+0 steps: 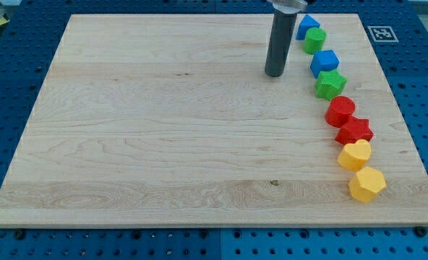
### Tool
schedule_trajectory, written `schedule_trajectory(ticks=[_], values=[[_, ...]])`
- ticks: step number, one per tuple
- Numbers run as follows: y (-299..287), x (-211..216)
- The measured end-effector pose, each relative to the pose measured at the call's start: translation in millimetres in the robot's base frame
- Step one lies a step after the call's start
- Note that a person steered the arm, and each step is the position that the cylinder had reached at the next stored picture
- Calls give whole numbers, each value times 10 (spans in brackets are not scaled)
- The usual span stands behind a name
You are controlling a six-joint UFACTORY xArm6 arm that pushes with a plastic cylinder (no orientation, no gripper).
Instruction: Slide the blue triangle towards the center
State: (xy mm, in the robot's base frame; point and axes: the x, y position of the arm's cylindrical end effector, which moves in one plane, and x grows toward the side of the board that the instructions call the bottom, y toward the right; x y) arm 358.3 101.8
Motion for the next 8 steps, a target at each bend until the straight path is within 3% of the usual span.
schedule_trajectory(ticks=[2, 5, 7, 8], values=[[0, -180], [0, -1480], [50, -1647], [564, -1661]])
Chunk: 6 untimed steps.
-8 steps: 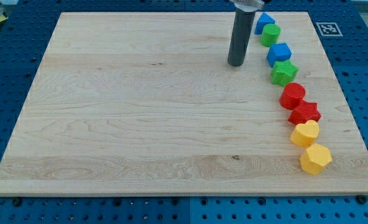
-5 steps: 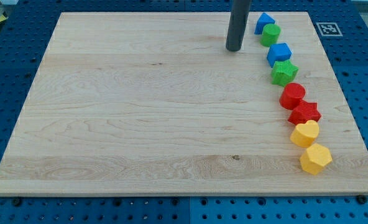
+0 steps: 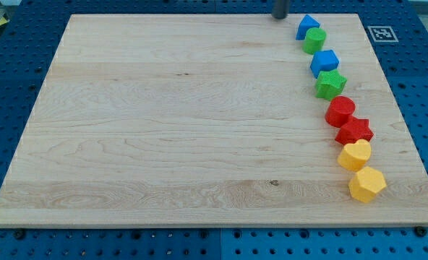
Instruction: Slide the blue triangle towards the center
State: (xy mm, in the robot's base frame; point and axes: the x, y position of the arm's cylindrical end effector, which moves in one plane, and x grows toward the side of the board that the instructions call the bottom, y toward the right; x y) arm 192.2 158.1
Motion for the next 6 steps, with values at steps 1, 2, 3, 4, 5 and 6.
schedule_trajectory(ticks=[1, 2, 3, 4, 5, 6], values=[[480, 36], [525, 310], [525, 324], [500, 355], [429, 462], [237, 466]])
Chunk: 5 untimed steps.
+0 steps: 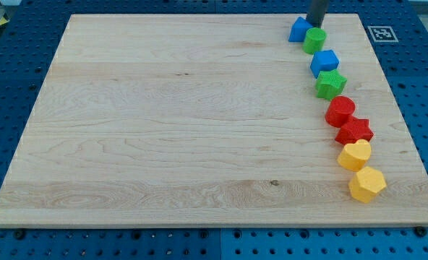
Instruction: Slide the blue triangle towards the center
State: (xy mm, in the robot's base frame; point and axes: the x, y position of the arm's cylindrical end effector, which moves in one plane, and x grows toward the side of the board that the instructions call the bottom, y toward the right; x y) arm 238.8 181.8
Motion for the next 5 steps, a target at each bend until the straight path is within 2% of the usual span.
schedule_trajectory(ticks=[1, 3, 5], values=[[-200, 7], [-329, 296], [-832, 377]])
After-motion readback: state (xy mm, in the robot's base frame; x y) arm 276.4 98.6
